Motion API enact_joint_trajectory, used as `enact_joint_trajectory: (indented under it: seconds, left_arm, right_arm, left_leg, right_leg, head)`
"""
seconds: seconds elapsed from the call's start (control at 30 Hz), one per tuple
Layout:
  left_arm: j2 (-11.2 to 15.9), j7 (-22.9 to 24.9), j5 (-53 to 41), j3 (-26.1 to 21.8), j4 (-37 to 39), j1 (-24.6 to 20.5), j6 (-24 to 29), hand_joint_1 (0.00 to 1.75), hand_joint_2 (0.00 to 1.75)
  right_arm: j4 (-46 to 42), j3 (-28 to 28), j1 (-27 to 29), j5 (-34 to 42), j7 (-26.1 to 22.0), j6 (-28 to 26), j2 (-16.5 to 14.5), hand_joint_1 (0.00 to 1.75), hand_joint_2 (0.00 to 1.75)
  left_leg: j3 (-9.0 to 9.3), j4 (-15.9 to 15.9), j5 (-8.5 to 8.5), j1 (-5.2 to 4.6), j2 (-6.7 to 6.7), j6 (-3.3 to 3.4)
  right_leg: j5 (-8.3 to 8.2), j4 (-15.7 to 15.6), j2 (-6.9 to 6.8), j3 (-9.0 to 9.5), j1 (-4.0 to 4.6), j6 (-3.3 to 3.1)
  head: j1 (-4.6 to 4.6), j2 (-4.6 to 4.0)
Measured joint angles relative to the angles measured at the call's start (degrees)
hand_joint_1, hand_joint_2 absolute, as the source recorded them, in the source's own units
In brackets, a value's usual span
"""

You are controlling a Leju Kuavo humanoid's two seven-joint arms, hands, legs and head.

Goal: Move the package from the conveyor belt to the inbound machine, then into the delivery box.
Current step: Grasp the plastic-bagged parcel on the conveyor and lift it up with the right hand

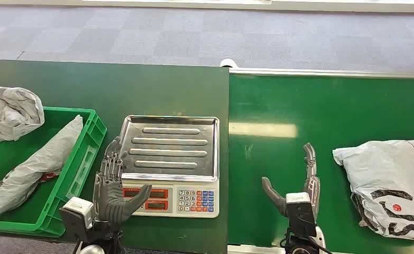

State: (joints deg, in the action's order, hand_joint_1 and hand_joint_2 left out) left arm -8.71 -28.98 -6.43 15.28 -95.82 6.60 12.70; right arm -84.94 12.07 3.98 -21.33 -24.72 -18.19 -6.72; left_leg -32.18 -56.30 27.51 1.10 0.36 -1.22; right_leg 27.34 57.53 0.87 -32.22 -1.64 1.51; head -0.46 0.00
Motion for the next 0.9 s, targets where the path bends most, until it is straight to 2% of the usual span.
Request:
enact_joint_trajectory:
  seconds: [0.9]
  left_arm:
    - [0.0, 0.1, -0.1, 0.0, 0.0, 0.0, 0.0, 0.00, 1.75]
  right_arm:
    - [0.0, 0.0, 0.0, 0.0, 0.0, 0.0, 0.0, 0.00, 1.75]
  left_leg:
    - [0.00, 0.0, 0.00, 0.00, 0.00, 0.00]
  right_leg:
    - [0.00, 0.0, 0.00, 0.00, 0.00, 0.00]
  head:
    - [0.00, 0.00]
